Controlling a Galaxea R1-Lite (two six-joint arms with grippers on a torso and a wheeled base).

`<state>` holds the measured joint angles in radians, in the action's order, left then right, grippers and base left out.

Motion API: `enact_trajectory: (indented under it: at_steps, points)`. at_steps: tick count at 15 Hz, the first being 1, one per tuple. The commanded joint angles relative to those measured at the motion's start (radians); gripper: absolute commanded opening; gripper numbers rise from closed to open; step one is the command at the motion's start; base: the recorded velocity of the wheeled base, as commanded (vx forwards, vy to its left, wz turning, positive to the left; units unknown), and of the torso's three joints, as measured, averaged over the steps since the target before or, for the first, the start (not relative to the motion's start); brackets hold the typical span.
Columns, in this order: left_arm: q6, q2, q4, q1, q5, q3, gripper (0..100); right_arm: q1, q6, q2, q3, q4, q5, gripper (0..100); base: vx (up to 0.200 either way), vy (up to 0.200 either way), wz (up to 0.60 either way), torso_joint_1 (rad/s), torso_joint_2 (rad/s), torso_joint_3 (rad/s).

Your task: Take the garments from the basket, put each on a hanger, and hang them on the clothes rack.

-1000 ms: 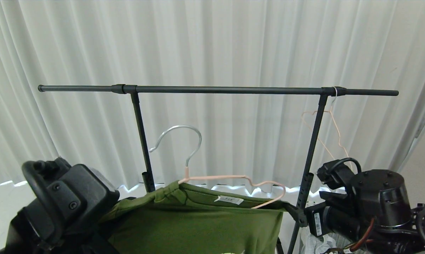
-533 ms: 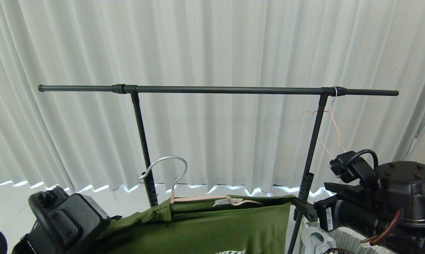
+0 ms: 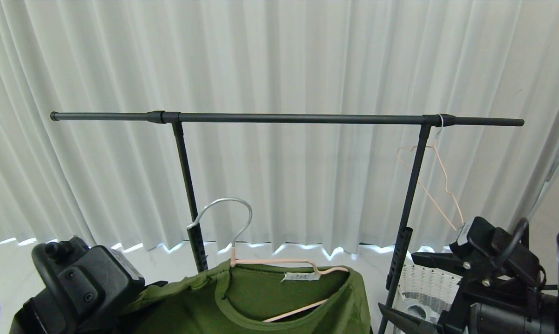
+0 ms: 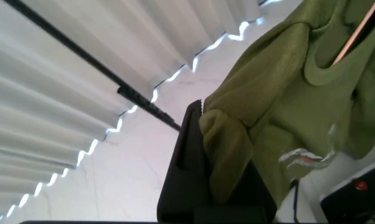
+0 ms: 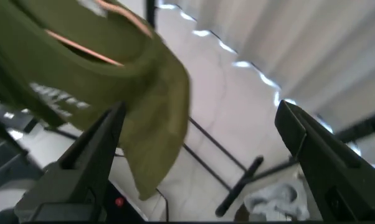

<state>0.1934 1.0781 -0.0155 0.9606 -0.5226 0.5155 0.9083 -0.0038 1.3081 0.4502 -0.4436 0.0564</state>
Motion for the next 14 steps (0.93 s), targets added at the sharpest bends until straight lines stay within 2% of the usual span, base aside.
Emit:
enact_trajectory:
  at_steps: [1,6,7,9,14]
  points:
    - [0.001,-0.009,0.002,0.024,0.022,-0.002,0,0.063,-0.033,-0.012,0.022,0.005,-0.021,100,0.0,0.0,0.0,0.0,0.0,0.0]
    - [0.043,-0.03,0.002,0.115,0.088,-0.008,0,0.201,-0.131,0.028,0.171,0.168,-0.139,100,0.0,0.0,0.0,0.0,0.0,0.0]
    - [0.084,-0.043,0.002,0.141,0.108,-0.008,0,0.23,-0.143,0.053,0.202,0.215,-0.167,100,0.0,0.0,0.0,0.0,0.0,0.0]
    - [0.12,-0.044,0.002,0.144,0.122,-0.009,0,0.251,-0.163,0.088,0.211,0.22,-0.188,100,0.0,0.0,0.0,0.0,0.0,0.0]
    - [0.123,-0.044,0.023,0.162,0.133,-0.005,0,0.284,-0.16,0.171,0.252,0.215,-0.19,100,0.0,0.0,0.0,0.0,0.0,0.0]
